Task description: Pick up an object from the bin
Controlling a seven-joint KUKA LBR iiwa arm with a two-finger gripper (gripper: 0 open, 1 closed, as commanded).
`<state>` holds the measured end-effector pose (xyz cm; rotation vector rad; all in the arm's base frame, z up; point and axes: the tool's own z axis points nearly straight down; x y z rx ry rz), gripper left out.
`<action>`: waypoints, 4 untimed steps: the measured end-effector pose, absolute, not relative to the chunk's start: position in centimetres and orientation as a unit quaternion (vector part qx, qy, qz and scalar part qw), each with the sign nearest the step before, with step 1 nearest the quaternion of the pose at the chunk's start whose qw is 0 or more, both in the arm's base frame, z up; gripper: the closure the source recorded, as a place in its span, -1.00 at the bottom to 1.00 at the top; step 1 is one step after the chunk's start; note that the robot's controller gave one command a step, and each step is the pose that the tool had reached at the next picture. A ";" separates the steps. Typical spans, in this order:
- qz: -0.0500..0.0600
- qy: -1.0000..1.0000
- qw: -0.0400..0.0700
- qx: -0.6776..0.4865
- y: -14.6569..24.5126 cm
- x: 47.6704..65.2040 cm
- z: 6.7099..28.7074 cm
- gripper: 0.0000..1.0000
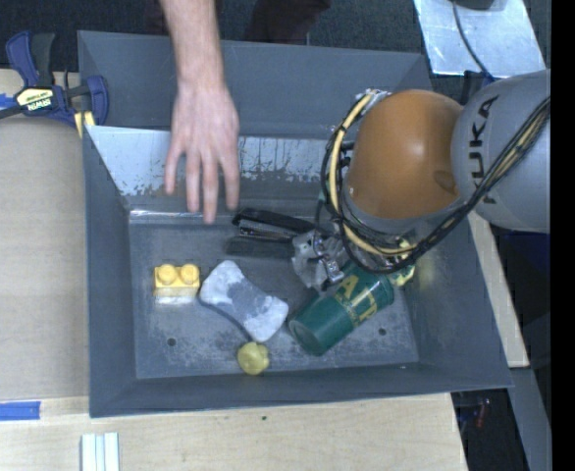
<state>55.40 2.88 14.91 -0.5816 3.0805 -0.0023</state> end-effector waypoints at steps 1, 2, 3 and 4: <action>0.000 0.984 0.004 -0.176 2.8 50.7 18.1 1.00; -0.001 0.981 0.005 -0.195 4.6 54.6 16.5 1.00; -0.001 0.978 0.006 -0.207 4.8 56.2 16.8 1.00; -0.001 0.969 0.010 -0.245 7.2 59.3 17.6 1.00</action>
Offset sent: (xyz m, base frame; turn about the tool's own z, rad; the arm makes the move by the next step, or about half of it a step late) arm -0.0019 0.0220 0.0099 -0.0304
